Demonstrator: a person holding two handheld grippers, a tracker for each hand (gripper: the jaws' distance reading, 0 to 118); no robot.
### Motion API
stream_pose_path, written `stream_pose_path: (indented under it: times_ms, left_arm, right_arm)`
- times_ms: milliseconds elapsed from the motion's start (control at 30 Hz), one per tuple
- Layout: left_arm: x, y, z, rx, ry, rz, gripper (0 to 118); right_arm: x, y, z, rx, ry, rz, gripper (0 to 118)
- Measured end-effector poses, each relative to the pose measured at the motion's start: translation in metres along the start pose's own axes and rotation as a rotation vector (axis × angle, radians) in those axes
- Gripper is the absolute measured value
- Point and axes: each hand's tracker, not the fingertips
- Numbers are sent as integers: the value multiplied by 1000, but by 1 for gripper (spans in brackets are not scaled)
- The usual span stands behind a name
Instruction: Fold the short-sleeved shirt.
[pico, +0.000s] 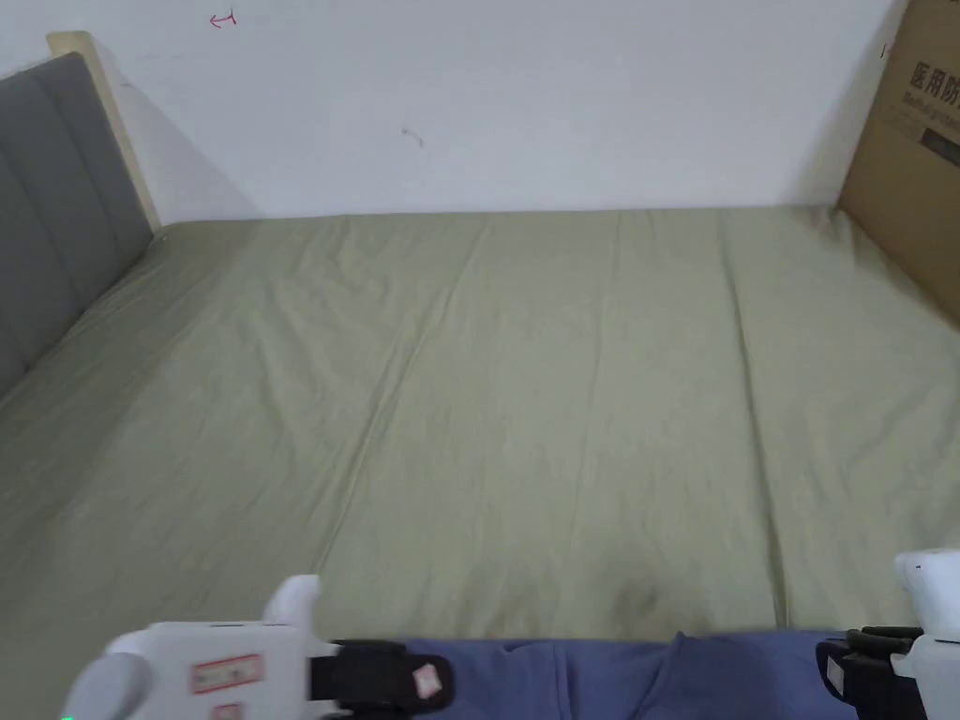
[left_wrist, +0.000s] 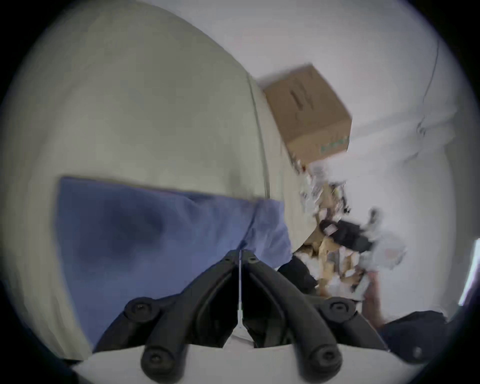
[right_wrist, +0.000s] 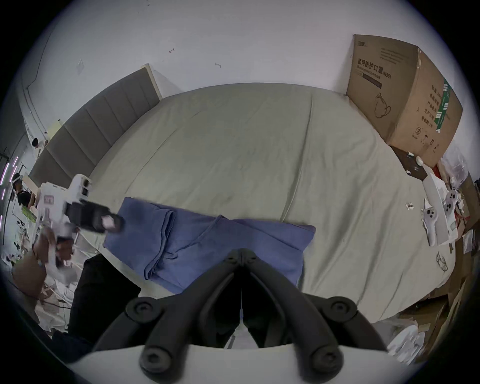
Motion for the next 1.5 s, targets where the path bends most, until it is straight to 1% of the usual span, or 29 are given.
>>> stream_pose_path:
  times_ms: [33, 67, 100, 133, 167, 200, 233, 300, 400, 467, 567, 633, 667, 700, 733, 767, 800, 833, 867, 900, 933, 1033, 1167, 1233, 1267, 1300, 1333, 1400, 1500]
  left_arm:
    - [-11, 3, 14, 17, -6, -10, 2]
    - [-22, 6, 27, 13, 22, -7, 6]
    - [-34, 8, 36, 19, 50, 24, 20]
    - [-44, 8, 40, 6, 77, 61, 49]
    - [-56, 8, 45, -2, 85, 83, 93]
    - [-63, 7, 44, -13, 80, 99, 113]
    - [-71, 7, 44, -2, 57, 118, 118]
    - [-91, 4, 35, -29, -1, 167, 118]
    - [-120, -8, 3, -14, -166, 292, 118]
    - [-117, -9, -14, -7, -303, 282, 118]
    - [-114, -12, -40, -57, -327, 279, 118]
    - [-105, -13, -45, -66, -322, 244, 118]
    - [-108, -14, -43, -64, -321, 238, 114]
    - [-115, -15, -40, -53, -309, 245, 102]
    - [-124, -15, -38, -36, -233, 272, 69]
    - [-133, -18, -40, -47, -91, 296, 53]
    - [-145, -21, -44, -46, -63, 396, 33]
    - [-130, -17, -39, 10, -204, 356, 8]
    - [-118, -16, -40, -40, -105, 252, 7]
    - [-116, -17, -41, -41, -62, 267, 8]
    - [-110, -16, -38, -27, -70, 279, 8]
    - [-73, -15, -28, -18, 120, 122, 7]
    - [-18, -13, 8, 76, 383, -23, 8]
    - [14, -12, 24, 103, 660, -204, 8]
    - [35, -15, 27, 104, 849, -340, 8]
    - [48, -17, 27, 107, 976, -435, 8]
    - [56, -19, 28, 112, 1037, -474, 8]
    - [56, -15, 30, 114, 983, -422, 8]
    - [76, -20, 12, 147, 772, -318, 8]
  right_arm:
    - [0, 1, -1, -2, 0, -1, 0]
    - [0, 1, -3, -5, 3, -5, 0]
    - [-2, 2, -3, -10, 10, -12, 0]
    - [-3, 3, -3, -14, 21, -22, 0]
    - [-4, 3, -4, -16, 35, -30, 0]
    - [-5, 3, -5, -19, 43, -35, 0]
    - [-6, 4, -7, -21, 44, -33, 0]
    - [-10, 4, -10, -31, 38, -26, 0]
    - [-13, 3, -12, -48, 31, -6, 0]
    - [-15, 3, -11, -57, 29, 6, 0]
    - [-18, 4, -9, -61, 32, 10, 0]
    - [-16, 5, -7, -62, 65, -22, 0]
    - [-16, 5, -7, -62, 72, -35, 0]
    - [-16, 5, -8, -61, 73, -40, 0]
    - [-16, 5, -9, -60, 72, -43, 0]
    - [-15, 5, -11, -63, 70, -43, 0]
    - [-16, 5, -13, -68, 65, -43, 0]
    - [-16, 5, -15, -71, 62, -43, 0]
    - [-17, 5, -15, -71, 62, -44, 0]
    - [-17, 5, -14, -68, 68, -45, 0]
    - [-18, 6, -13, -64, 78, -46, 0]
    - [-20, 9, -12, -54, 99, -40, 0]
    - [-17, 12, -11, -40, 102, -30, 0]
    - [-15, 12, -10, -32, 111, -30, 0]
    - [-15, 12, -9, -24, 120, -27, 0]
    - [-15, 11, -8, -15, 131, -21, 0]
    - [-15, 10, -8, -13, 137, -19, 0]
    - [-16, 9, -7, -10, 145, -18, 0]
    - [-13, 5, -7, 1, 172, -35, 0]
